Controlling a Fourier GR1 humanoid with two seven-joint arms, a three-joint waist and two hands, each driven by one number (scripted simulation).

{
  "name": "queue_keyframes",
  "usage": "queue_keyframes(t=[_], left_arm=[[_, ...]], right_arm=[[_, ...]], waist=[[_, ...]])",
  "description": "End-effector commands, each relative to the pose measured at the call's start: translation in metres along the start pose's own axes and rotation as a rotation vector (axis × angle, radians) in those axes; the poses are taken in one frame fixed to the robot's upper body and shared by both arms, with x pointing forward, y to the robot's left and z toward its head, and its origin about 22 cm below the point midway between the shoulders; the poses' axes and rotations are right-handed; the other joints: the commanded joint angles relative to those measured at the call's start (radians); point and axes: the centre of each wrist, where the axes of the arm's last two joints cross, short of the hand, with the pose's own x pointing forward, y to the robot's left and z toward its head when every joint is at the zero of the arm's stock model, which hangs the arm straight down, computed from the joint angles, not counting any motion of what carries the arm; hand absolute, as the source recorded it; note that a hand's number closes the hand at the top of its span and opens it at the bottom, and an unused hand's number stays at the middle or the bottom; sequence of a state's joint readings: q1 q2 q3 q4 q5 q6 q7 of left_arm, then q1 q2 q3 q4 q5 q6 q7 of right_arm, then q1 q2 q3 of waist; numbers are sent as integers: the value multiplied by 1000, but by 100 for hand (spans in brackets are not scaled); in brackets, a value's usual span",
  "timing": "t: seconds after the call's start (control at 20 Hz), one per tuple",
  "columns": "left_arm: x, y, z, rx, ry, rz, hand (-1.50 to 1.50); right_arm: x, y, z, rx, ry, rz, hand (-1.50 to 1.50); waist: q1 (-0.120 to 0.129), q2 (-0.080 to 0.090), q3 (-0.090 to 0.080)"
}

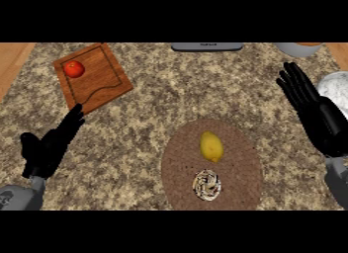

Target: Pick the lemon from the placemat and place it in the bowl

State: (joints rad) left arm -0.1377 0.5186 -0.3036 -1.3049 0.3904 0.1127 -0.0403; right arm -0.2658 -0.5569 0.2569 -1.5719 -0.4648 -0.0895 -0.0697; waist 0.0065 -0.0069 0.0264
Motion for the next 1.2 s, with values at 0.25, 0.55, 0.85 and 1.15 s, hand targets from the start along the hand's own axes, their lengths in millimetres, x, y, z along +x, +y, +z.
queue_keyframes(t=[0.25, 0.55, 0.85, 1.15], left_arm=[[102, 32, -31, 209, -416, 15, 0], [79, 49, -18, 282, -361, 55, 0], [89, 66, -14, 307, -382, 57, 0], [77, 67, -4, 330, -358, 48, 0]], right_arm=[[34, 161, -20, 538, -202, -272, -150], [-16, 190, 21, 110, -389, 226, -150], [-9, 217, 48, 130, -375, 449, -150], [47, 166, 42, 114, -180, 724, -150]], waist=[[102, 4, -27], [2, -3, -28], [-19, -1, -28], [-32, -7, -30]])
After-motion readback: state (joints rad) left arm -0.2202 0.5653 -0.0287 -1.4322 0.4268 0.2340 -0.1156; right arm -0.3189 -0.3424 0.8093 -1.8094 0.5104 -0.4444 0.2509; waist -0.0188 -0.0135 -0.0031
